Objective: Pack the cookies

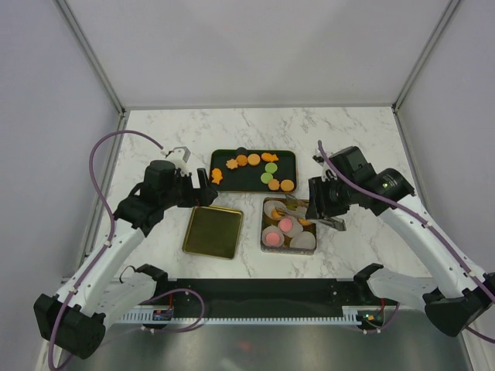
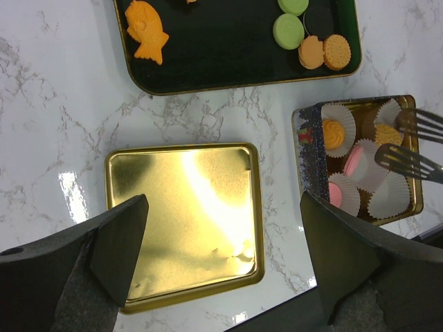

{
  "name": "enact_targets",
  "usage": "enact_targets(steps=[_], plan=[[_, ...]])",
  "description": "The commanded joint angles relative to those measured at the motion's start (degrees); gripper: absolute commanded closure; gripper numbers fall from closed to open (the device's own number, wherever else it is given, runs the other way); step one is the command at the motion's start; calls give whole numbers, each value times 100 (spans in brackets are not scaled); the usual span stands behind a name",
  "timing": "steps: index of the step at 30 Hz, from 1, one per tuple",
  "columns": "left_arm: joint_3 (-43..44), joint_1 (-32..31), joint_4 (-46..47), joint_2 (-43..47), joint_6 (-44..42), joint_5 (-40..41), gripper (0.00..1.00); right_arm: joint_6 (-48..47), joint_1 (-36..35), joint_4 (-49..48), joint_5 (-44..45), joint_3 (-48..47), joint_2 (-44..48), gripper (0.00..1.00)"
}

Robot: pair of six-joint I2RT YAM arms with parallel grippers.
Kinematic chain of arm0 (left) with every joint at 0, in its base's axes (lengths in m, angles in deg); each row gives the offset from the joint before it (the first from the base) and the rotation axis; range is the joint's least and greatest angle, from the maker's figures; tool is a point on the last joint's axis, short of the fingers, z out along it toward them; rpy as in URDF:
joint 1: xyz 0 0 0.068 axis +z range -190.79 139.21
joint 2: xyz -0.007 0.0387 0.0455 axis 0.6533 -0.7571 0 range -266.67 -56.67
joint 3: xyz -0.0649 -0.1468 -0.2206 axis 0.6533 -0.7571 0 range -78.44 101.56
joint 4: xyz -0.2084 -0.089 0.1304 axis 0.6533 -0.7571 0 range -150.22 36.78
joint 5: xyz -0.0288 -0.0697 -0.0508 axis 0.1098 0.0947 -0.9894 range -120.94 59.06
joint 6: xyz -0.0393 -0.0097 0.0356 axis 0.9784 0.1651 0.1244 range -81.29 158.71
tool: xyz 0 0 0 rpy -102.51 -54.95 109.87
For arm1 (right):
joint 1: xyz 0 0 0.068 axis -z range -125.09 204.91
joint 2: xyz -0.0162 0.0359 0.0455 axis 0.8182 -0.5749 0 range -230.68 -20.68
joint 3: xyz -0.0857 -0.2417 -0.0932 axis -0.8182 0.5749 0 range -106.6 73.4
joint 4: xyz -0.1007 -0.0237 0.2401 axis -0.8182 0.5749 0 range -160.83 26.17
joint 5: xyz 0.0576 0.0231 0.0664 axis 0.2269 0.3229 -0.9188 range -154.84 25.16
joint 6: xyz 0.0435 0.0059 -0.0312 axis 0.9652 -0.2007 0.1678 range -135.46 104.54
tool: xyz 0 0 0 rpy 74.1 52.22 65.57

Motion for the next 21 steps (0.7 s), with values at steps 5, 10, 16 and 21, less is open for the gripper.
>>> enact_targets(steps=[5, 10, 16, 21], plan=[[48, 27, 24, 9, -97, 20, 0, -309, 18, -420, 429, -1235, -729, 51], [57, 35, 33, 8, -106, 29, 0, -493, 26, -921, 1192, -1473, -1511, 52], [66, 44, 33, -44, -106, 2, 0, -607, 35, -1458, 1388, -1641, -2276, 52], [66, 62, 33, -36, -106, 20, 0, -669, 35, -1721, 1291, -1597, -2725, 53]])
